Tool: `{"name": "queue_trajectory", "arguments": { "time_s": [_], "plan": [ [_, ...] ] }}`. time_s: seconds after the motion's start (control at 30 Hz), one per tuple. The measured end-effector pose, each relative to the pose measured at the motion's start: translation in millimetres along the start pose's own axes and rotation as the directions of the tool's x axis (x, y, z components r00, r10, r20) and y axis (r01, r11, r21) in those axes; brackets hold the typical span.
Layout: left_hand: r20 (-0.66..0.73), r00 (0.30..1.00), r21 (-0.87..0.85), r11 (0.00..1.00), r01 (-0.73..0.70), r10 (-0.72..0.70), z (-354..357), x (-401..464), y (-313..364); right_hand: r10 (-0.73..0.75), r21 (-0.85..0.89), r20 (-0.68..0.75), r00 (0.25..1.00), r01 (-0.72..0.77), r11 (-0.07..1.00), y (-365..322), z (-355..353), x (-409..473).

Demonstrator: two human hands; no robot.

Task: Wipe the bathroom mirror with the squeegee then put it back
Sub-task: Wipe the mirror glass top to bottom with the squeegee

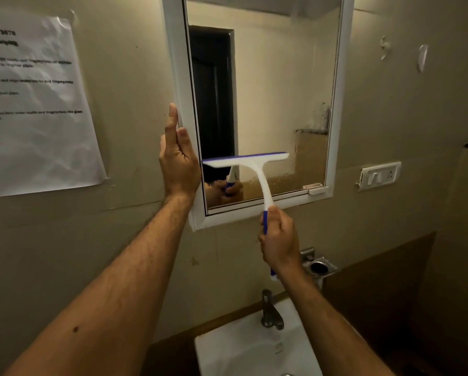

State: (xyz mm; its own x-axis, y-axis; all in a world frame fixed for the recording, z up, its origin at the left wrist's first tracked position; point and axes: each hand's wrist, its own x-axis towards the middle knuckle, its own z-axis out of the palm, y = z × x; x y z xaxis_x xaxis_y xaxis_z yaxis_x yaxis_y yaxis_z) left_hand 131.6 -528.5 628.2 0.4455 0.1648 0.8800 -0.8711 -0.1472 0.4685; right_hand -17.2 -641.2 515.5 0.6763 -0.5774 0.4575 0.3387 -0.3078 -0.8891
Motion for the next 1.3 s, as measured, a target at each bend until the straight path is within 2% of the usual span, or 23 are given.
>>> {"name": "queue_trajectory", "arguments": {
  "time_s": [0.2,0.47,0.7,0.97,1.2,1.3],
  "plan": [
    [-0.019,1.0,0.005,1.0,-0.022,0.022,-4.2,-5.7,-1.0,0.062,-0.041,-0.003,0.998,-0.062,0.997,42.5,-4.4,-24.3],
    [0.009,0.999,-0.021,0.999,-0.041,0.041,-6.7,-6.2,-4.4,0.022,0.004,0.009,1.0,-0.022,1.0,-6.5,-4.4,2.2],
    [0.012,0.999,0.032,0.998,-0.047,0.047,-6.2,-9.2,-7.2,0.115,-0.09,-0.008,0.993,-0.115,0.989,54.6,-11.8,-37.4],
    [0.038,0.999,0.039,0.999,-0.027,0.026,-5.5,-9.9,-6.7,0.062,-0.034,0.045,0.997,-0.06,0.998,13.7,-12.9,-13.5],
    [0.041,0.999,0.054,0.998,-0.023,0.021,-6.5,-10.6,-7.1,0.133,-0.06,0.031,0.991,-0.131,0.99,50.5,-13.4,-36.4],
    [0.033,0.999,0.053,0.999,-0.009,0.008,-7.1,-10.2,-7.0,0.115,-0.057,0.049,0.992,-0.112,0.992,36.9,-16.8,-32.5]
  ]
}}
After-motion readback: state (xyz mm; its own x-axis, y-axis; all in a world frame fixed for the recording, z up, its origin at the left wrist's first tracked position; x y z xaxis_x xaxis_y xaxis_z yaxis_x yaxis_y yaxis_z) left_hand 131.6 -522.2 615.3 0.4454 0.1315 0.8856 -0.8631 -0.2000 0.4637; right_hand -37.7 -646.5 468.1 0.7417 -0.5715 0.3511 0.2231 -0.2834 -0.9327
